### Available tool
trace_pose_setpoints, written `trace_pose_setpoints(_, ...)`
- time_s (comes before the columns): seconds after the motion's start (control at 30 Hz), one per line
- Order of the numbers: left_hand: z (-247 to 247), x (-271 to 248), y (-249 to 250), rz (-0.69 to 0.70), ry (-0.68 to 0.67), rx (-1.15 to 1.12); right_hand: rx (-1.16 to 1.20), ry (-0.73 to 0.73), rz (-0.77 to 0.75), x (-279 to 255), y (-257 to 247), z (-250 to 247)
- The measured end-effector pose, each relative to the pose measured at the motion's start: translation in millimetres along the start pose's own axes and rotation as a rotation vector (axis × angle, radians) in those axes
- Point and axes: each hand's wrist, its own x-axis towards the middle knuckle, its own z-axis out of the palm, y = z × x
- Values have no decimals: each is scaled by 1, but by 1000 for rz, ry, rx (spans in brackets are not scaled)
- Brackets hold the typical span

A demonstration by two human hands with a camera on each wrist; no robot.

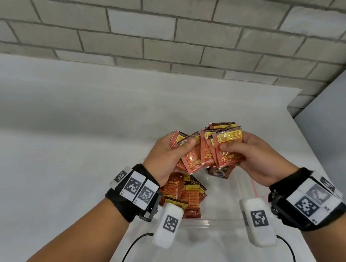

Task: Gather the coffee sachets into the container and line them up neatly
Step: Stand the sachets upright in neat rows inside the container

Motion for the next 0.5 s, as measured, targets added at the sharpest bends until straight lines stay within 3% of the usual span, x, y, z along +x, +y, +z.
trace_pose_setpoints(0.13,5,-1,4,-23,-16,-7,-38,-19,5,0,2,3)
trace_pose_setpoints(0.33,7,-5,6,-86,-20,-367,79,83,-9,-1,4,7)
trace_pose_setpoints(0.5,24,-8,4,5,-81,-246,152,97,34,-5,5,21)
